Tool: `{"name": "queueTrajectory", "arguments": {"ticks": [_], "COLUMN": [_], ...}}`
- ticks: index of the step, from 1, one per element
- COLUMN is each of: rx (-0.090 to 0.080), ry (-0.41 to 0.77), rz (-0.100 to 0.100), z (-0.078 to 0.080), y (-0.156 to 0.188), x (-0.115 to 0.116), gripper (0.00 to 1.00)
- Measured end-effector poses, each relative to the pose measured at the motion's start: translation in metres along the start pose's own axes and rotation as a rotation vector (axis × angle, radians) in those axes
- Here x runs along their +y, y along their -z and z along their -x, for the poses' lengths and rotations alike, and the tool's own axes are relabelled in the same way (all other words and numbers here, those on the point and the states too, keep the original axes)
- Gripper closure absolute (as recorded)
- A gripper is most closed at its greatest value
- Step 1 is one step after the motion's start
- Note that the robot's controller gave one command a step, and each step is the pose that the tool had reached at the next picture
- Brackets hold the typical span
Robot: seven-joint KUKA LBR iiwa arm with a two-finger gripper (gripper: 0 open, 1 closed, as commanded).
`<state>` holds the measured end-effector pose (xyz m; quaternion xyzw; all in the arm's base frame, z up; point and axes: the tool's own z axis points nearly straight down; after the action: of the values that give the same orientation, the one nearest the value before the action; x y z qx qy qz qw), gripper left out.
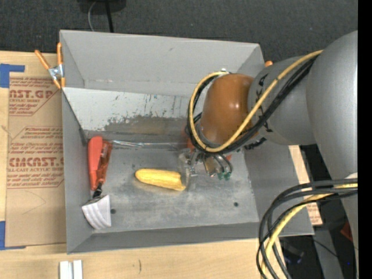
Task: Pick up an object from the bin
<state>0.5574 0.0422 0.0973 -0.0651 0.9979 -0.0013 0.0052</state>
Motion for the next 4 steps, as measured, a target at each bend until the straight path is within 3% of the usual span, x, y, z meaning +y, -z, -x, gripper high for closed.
{"name": "queueTrajectory", "arguments": {"ticks": [1, 2, 3, 4], "rx": [-0.003, -0.007, -0.007, 0.003], "ry": [0.032, 0.034, 0.034, 0.053], "rz": [0.002, 0.004, 0.004, 0.003], "z": [-0.051, -0.049, -0.049, -0.046], "y": [-0.024, -0.022, -0.022, 0.004], "x": [0.028, 0.03, 0.03, 0.038], "gripper": [0.0, 1.0, 1.0, 1.0]}}
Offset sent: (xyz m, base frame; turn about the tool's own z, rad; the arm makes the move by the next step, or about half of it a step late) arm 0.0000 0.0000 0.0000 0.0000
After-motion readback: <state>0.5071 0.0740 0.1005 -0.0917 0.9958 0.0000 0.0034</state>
